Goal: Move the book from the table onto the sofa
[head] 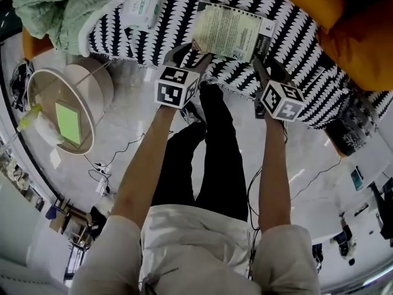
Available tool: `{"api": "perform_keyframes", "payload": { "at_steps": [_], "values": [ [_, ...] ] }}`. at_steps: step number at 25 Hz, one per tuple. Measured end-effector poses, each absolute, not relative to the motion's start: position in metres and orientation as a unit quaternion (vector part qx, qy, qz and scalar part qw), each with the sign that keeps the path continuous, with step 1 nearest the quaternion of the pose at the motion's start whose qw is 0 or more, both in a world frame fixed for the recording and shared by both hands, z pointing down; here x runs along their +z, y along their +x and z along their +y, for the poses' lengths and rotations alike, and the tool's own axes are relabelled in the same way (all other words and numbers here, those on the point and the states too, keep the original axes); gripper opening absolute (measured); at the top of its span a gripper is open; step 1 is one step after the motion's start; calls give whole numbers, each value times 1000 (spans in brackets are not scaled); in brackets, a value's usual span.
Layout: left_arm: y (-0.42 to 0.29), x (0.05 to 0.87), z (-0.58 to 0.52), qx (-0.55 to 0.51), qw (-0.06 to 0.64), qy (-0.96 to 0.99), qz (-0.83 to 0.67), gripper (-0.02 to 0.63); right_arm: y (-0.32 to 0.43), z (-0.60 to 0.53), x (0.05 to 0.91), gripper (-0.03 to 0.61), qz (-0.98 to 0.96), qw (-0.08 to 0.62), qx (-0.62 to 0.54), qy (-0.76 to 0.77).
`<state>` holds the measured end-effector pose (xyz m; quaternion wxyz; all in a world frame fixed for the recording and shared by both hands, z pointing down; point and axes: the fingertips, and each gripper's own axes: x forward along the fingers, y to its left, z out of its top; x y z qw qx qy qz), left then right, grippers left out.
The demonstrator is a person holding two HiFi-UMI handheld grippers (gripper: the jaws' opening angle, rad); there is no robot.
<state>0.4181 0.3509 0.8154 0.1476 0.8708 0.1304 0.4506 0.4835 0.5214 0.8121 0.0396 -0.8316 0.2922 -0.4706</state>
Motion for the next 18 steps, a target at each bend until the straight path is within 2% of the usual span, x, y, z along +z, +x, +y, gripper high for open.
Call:
{"api": "perform_keyframes", "payload": {
  "at_steps": [10,18],
  "values": [
    [341,681,365,388,139,900,141,247,382,521,698,183,284,36,-444,-849],
    [285,569,375,315,160,924,143,233,341,537,595,169,273,41,-386,-880]
  ]
}}
